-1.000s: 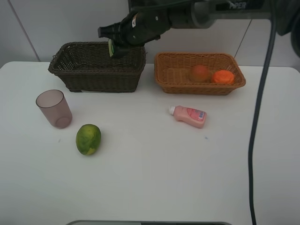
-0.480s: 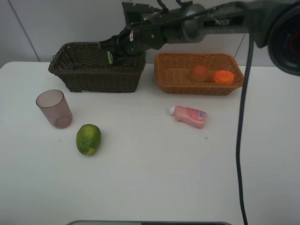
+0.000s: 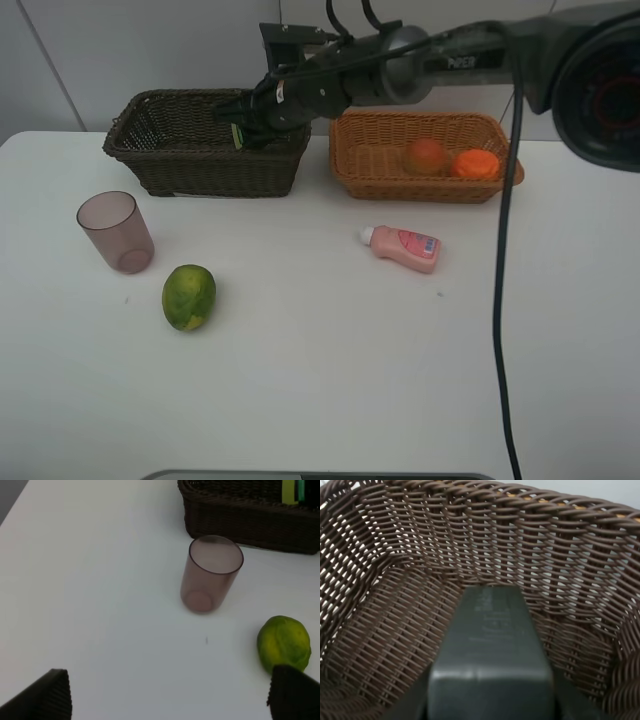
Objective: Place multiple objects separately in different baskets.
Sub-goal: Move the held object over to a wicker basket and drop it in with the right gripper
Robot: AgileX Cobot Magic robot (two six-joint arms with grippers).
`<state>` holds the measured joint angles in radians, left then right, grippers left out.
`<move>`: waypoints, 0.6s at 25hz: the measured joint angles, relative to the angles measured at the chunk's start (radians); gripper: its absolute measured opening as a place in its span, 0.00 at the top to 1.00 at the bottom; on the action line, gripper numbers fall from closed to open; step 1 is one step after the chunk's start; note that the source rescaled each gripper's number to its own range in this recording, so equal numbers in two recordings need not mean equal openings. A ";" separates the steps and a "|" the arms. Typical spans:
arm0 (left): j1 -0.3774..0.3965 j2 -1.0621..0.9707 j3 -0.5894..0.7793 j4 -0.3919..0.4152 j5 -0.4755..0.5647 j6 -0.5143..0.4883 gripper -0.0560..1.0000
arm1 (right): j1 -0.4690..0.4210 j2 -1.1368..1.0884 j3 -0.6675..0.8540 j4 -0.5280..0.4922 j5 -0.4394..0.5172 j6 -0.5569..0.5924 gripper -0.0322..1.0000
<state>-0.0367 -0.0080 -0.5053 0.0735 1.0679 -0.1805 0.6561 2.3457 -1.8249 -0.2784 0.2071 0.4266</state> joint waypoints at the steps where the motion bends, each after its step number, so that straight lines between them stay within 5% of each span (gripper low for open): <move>1: 0.000 0.000 0.000 0.000 0.000 0.000 0.00 | 0.000 0.000 0.000 0.000 0.000 0.000 0.96; 8: 0.000 0.000 0.000 0.000 0.000 0.000 0.00 | 0.000 -0.001 -0.001 0.000 -0.030 0.000 0.32; 15: 0.000 0.000 0.000 0.000 0.000 0.000 0.00 | 0.000 -0.035 -0.001 0.000 -0.026 0.000 0.22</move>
<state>-0.0367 -0.0080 -0.5053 0.0735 1.0679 -0.1805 0.6561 2.3108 -1.8258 -0.2784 0.1809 0.4266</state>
